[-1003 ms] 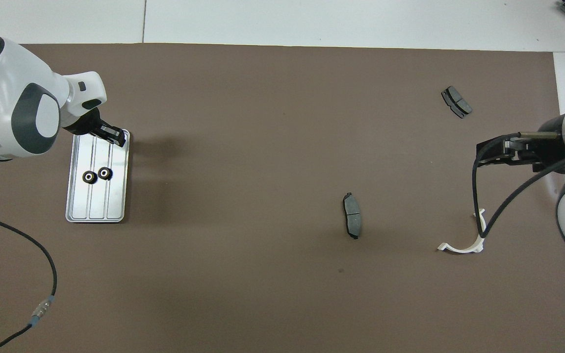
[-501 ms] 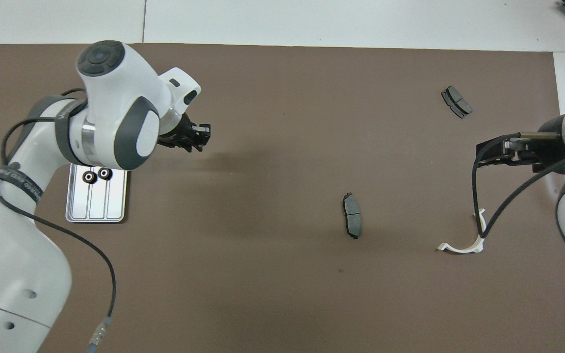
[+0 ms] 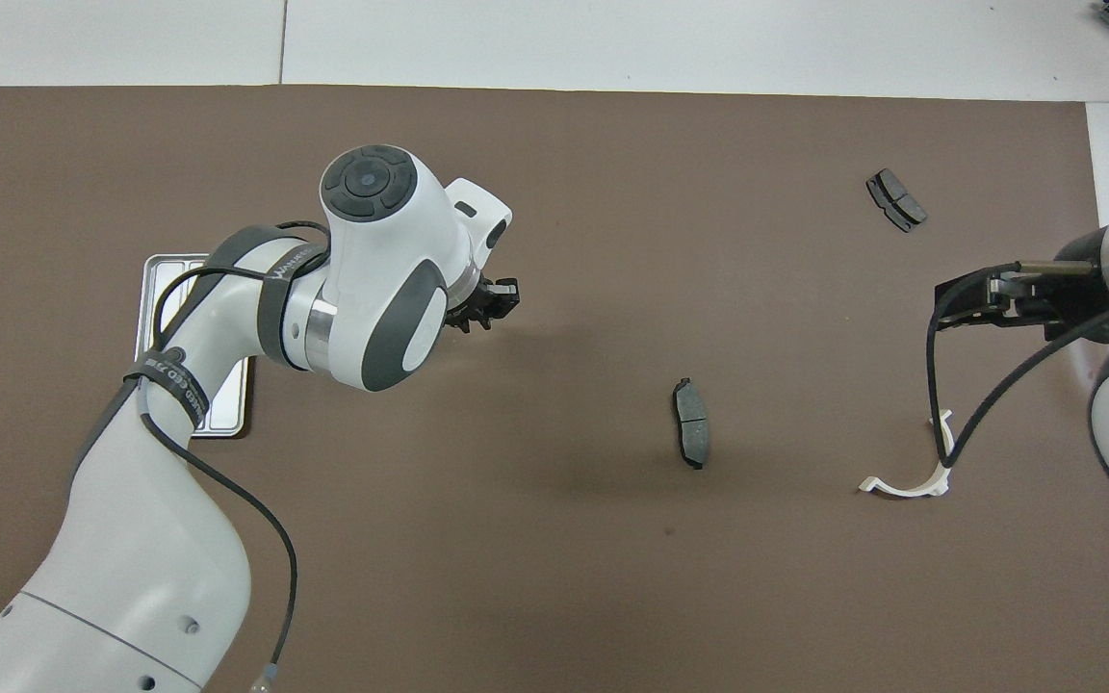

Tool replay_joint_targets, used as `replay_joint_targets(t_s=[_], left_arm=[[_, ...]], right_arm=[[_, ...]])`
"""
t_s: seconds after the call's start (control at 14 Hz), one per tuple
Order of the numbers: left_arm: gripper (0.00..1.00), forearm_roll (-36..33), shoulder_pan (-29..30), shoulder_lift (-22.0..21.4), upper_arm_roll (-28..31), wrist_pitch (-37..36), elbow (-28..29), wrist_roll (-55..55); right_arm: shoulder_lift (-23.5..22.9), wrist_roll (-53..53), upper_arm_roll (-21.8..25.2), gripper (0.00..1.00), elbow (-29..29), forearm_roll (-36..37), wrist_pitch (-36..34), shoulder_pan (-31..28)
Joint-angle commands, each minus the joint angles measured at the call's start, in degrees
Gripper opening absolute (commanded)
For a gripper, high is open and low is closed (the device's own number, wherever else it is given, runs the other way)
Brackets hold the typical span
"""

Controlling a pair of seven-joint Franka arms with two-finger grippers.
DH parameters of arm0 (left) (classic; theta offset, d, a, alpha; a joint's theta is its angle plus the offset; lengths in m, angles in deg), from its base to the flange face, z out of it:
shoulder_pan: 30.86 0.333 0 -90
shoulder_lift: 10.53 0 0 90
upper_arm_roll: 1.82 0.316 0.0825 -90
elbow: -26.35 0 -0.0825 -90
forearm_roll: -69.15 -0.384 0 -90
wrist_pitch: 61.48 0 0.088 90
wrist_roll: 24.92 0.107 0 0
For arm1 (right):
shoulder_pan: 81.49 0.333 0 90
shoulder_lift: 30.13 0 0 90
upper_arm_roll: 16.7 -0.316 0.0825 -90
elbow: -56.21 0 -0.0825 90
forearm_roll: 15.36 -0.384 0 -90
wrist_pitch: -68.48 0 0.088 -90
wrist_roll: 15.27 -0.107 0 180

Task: Place bearing gear from tray to pile
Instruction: 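Carry the gear to mid-table and release it while the right gripper approaches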

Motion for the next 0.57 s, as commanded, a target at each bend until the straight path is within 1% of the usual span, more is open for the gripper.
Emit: replay_joint_targets(t_s=[0.0,0.14,0.21,0.36,0.43,0.5], left_arm=[[0.18,0.3,-2.5,-0.4,1.0,6.8,5.4,-1.2],[0.35,0.3,-3.1,-0.3,1.0,7.8,5.9,-1.5],[0.46,0.3,-3.1,-0.3,1.0,7.7,5.8,-1.3],[0.61,0.3,-2.9,-0.5,1.1,7.0,5.3,-0.9],[0.64,0.3,-2.6,-0.9,1.2,7.0,5.1,-0.5],[0.63,0.3,-2.1,-1.1,1.5,7.0,4.4,-0.1]], right_arm=[[1.7,0.5,-0.6,1.0,-3.1,-0.9,3.0,-1.2],[2.9,0.5,-0.6,1.0,-6.0,-0.9,5.5,-0.8],[3.3,0.4,-0.6,1.0,-7.0,-0.9,6.7,-0.6],[3.4,0.1,-0.6,1.0,-7.6,-0.9,7.6,0.9],[3.3,-0.8,-0.6,1.0,-7.9,-0.9,8.5,1.5],[3.3,-1.6,-0.6,1.0,-8.6,-0.9,9.8,2.5]])
